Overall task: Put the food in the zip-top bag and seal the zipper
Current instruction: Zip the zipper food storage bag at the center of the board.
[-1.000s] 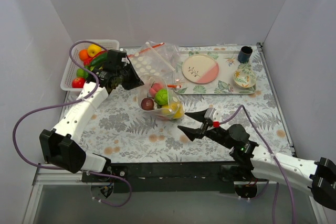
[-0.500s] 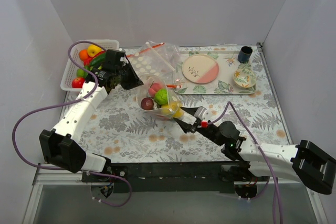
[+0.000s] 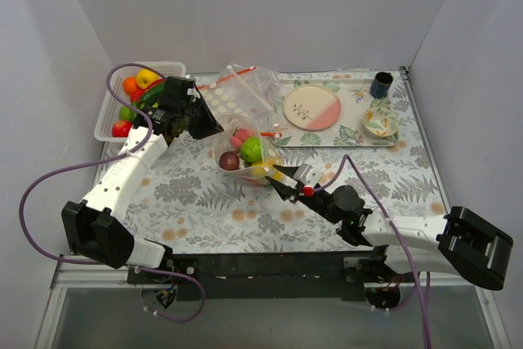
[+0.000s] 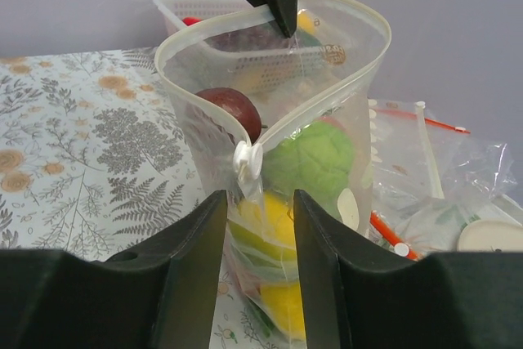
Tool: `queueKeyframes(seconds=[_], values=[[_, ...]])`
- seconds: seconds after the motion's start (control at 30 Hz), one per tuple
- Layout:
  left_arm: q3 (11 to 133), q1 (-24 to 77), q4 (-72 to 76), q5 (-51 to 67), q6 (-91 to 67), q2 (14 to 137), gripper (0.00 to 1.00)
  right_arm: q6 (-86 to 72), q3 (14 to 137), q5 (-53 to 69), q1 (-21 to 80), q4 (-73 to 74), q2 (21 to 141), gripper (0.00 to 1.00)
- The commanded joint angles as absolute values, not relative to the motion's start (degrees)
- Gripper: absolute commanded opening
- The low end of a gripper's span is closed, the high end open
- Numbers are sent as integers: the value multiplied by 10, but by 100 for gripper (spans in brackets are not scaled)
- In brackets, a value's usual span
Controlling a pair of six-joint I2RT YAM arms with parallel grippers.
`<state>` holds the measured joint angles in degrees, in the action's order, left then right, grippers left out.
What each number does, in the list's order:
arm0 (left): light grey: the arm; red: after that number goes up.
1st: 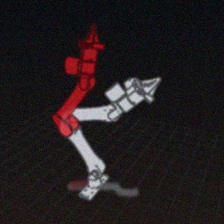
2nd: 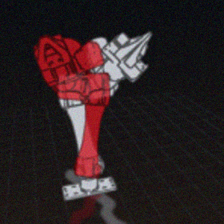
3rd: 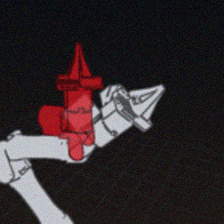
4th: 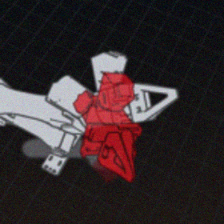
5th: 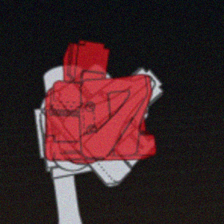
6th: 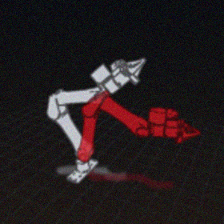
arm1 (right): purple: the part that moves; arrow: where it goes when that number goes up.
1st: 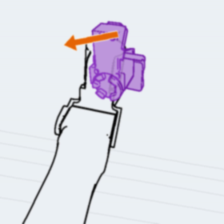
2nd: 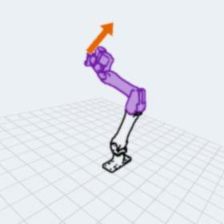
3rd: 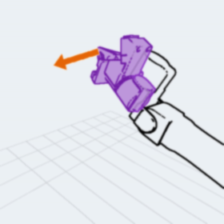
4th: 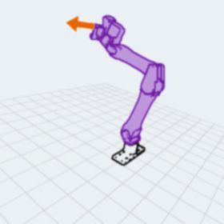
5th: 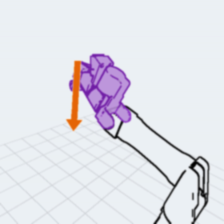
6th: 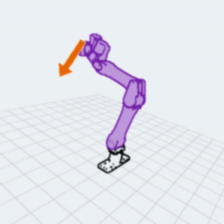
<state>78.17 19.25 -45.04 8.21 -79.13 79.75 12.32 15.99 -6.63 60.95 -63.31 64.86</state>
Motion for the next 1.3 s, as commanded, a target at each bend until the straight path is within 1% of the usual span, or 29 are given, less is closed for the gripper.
queueKeyframes(seconds=[0.0,0.37,0.43,0.47,0.5,0.53,0.6,0.7,0.73,0.8,0.87,0.9,0.93,1.0,1.1,1.13,1.17,1.2,1.23,1.27], values=[[802,191,-448,93,-795,797,0,132,185,-84,613,-697,659,44],[803,190,-452,91,-794,799,0,128,207,-92,621,-719,709,44],[804,189,-452,91,-792,800,0,129,209,-98,621,-722,714,38],[805,189,-453,90,-790,801,0,129,212,-108,621,-722,716,30],[810,189,-454,86,-788,802,0,129,214,-116,621,-722,716,5],[814,188,-455,80,-785,803,0,127,215,-126,621,-715,715,1],[825,183,-454,75,-767,810,0,127,219,-136,621,-696,691,1],[844,178,-453,54,-712,828,0,127,239,-150,621,-587,636,1],[856,178,-454,40,-698,839,2,127,241,-154,621,-557,608,1],[866,178,-455,9,-668,843,11,124,239,-156,621,-512,590,1],[883,178,-461,7,-661,842,53,118,241,-163,621,-490,584,1],[889,179,-464,9,-664,841,68,114,243,-162,621,-483,586,1],[904,180,-468,15,-669,840,76,109,250,-164,621,-479,598,1],[914,187,-489,32,-692,831,78,97,259,-177,622,-468,612,1],[894,190,-512,102,-771,799,78,91,279,-217,638,-458,634,1],[889,189,-528,106,-827,789,76,93,285,-231,644,-456,638,1],[856,190,-526,124,-851,773,76,98,293,-254,651,-456,649,1],[834,191,-520,151,-881,736,81,108,297,-266,663,-461,655,1],[811,191,-518,178,-938,715,81,115,301,-278,671,-465,670,1],[789,198,-505,191,-961,696,79,122,308,-305,678,-469,678,1]])
